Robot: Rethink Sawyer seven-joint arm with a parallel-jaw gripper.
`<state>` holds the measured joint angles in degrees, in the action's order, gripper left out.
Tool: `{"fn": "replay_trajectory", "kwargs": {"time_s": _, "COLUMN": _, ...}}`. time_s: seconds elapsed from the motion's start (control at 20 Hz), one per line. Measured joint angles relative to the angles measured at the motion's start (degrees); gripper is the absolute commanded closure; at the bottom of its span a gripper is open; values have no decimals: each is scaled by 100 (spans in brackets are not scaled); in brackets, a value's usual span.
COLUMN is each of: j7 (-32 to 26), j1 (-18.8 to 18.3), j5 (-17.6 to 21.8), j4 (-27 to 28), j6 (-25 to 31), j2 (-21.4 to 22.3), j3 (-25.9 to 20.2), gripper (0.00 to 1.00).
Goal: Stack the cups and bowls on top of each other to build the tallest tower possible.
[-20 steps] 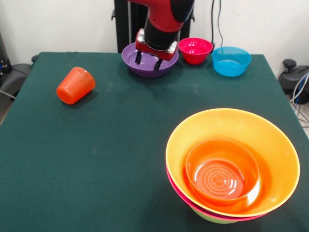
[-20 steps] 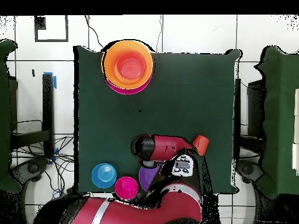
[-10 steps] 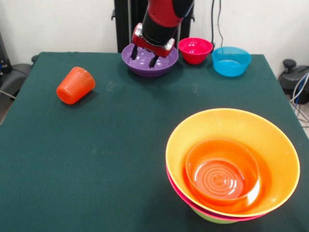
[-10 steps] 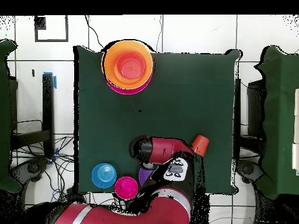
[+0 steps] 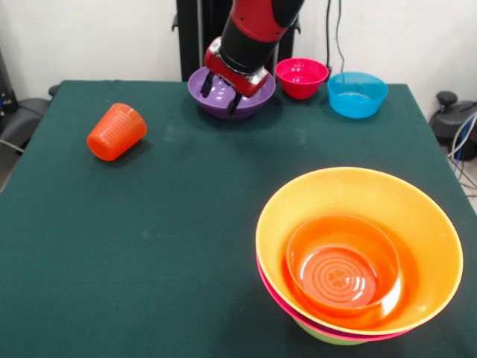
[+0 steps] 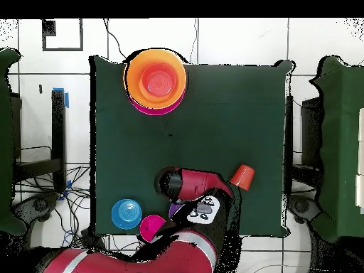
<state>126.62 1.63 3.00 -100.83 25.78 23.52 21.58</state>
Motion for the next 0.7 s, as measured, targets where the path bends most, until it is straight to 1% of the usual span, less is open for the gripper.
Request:
{"fn": "replay_trajectory", "kwargs": {"time_s": 0.35, "j7": 424, "j1": 11, "j5": -173, "j4": -6, "j6": -160, "j2": -197, "j3": 36, "gripper": 0}}
{"fn": "replay_trajectory", "kwargs": {"time_s": 0.7, "j7": 433, "j1": 21, "j5": -326, "j4": -59, "j6": -162, "j2": -354, "j3": 34, "gripper": 0}}
